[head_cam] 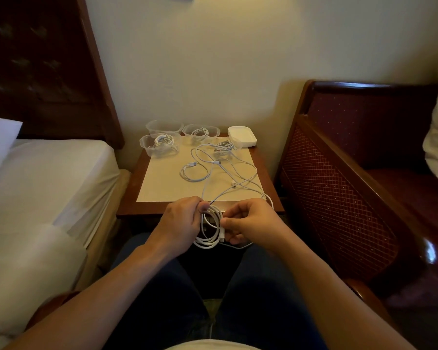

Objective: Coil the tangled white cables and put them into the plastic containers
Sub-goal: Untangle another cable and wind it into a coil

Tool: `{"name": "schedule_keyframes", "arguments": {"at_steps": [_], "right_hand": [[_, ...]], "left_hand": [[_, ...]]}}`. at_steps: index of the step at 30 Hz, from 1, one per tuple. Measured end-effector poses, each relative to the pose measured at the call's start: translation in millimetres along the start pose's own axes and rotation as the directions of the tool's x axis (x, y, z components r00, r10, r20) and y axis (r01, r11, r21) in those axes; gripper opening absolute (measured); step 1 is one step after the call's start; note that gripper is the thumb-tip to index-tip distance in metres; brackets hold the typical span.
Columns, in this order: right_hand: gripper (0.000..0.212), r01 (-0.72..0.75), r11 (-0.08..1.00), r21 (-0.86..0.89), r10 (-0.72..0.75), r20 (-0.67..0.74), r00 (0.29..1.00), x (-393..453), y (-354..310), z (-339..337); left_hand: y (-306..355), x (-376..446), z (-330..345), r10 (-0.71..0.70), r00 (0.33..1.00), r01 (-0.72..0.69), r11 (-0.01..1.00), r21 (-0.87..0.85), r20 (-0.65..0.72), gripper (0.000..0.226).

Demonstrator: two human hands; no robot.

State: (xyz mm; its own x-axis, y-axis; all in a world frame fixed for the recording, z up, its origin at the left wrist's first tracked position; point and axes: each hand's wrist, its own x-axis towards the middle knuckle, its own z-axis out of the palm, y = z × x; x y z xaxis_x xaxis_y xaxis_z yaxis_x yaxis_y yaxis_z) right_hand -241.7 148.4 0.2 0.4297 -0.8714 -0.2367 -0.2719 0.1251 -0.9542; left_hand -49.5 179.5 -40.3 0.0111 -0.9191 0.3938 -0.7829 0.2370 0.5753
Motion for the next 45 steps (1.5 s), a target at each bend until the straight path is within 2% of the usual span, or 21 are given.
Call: {"name": "schedule_keyframes", "arguments": {"at_steps": [3, 6, 9, 11, 13, 15, 18, 22, 23, 26, 30, 34, 35, 38, 41, 43, 45], "right_hand": [[0.005, -0.029, 0.998, 0.054, 0.028, 0.013, 1.000, -1, -4, -1], [0.011, -0.038, 0.990, 0.132, 0.041, -0.020, 0.999, 2, -1, 4], [0.017, 0.031, 0.999, -0.032, -0.034, -0.125, 0.992, 8, 7, 6], [0.018, 0.064, 0.997, -0.045, -0.070, -0.146, 0.987, 13, 11, 4], [0.018, 0.094, 0.995, 0.029, -0.090, -0.095, 0.991, 16, 13, 2], [0.014, 0.115, 0.987, 0.115, -0.118, 0.020, 0.993, 18, 15, 5], [0.013, 0.139, 0.983, 0.117, -0.149, 0.075, 0.986, 22, 12, 8], [0.015, 0.224, 0.932, -0.285, -0.253, -0.070, 0.965, 27, 3, 8], [0.018, 0.222, 0.921, -0.320, -0.268, -0.107, 0.957, 27, 1, 8], [0.025, 0.194, 0.938, -0.286, -0.243, -0.148, 0.959, 27, -1, 11], [0.029, 0.133, 0.924, -0.359, -0.187, -0.120, 0.975, 27, -9, 11], [0.040, 0.071, 0.997, -0.025, -0.074, -0.134, 0.988, 27, -9, 18], [0.040, 0.079, 0.997, -0.010, -0.080, -0.152, 0.985, 27, -8, 19], [0.036, 0.155, 0.942, -0.297, -0.209, -0.161, 0.965, 31, 0, 18], [0.022, 0.192, 0.810, -0.555, -0.284, -0.085, 0.955, 32, 5, 13], [0.019, 0.205, 0.784, -0.585, -0.306, -0.078, 0.949, 32, 7, 10], [0.027, 0.224, 0.845, -0.485, -0.308, -0.101, 0.946, 33, 8, 7]], "left_hand": [[2, 2, 4, -0.015, 1.000, 0.015, 1.000, 0.014, 0.002, 0.023], [7, 2, 6, -0.106, 0.994, 0.107, 0.990, -0.093, 0.012, 0.025], [13, 1, 6, -0.206, 0.976, 0.218, 0.943, -0.252, 0.077, 0.029], [14, 1, 4, -0.235, 0.967, 0.254, 0.912, -0.322, 0.100, 0.031], [16, 2, 0, -0.259, 0.960, 0.281, 0.876, -0.393, 0.109, 0.034], [18, 5, -4, -0.276, 0.955, 0.294, 0.848, -0.442, 0.106, 0.035], [22, 10, -9, -0.275, 0.958, 0.281, 0.860, -0.426, 0.077, 0.034], [25, 12, -10, -0.288, 0.954, 0.298, 0.868, -0.398, 0.085, 0.035], [24, 13, -10, -0.291, 0.952, 0.304, 0.864, -0.402, 0.095, 0.035], [24, 15, -10, -0.291, 0.950, 0.313, 0.866, -0.391, 0.117, 0.035], [22, 16, -9, -0.304, 0.946, 0.324, 0.862, -0.389, 0.114, 0.034], [20, 13, -10, -0.290, 0.954, 0.298, 0.876, -0.380, 0.079, 0.035], [20, 13, -9, -0.287, 0.955, 0.294, 0.881, -0.371, 0.076, 0.034], [15, 13, -10, -0.287, 0.955, 0.297, 0.896, -0.330, 0.078, 0.032], [13, 12, -13, -0.225, 0.966, 0.252, 0.933, -0.256, 0.129, 0.033], [15, 12, -13, -0.183, 0.974, 0.211, 0.949, -0.237, 0.135, 0.033], [17, 15, -15, -0.166, 0.979, 0.190, 0.954, -0.233, 0.120, 0.035]]}}
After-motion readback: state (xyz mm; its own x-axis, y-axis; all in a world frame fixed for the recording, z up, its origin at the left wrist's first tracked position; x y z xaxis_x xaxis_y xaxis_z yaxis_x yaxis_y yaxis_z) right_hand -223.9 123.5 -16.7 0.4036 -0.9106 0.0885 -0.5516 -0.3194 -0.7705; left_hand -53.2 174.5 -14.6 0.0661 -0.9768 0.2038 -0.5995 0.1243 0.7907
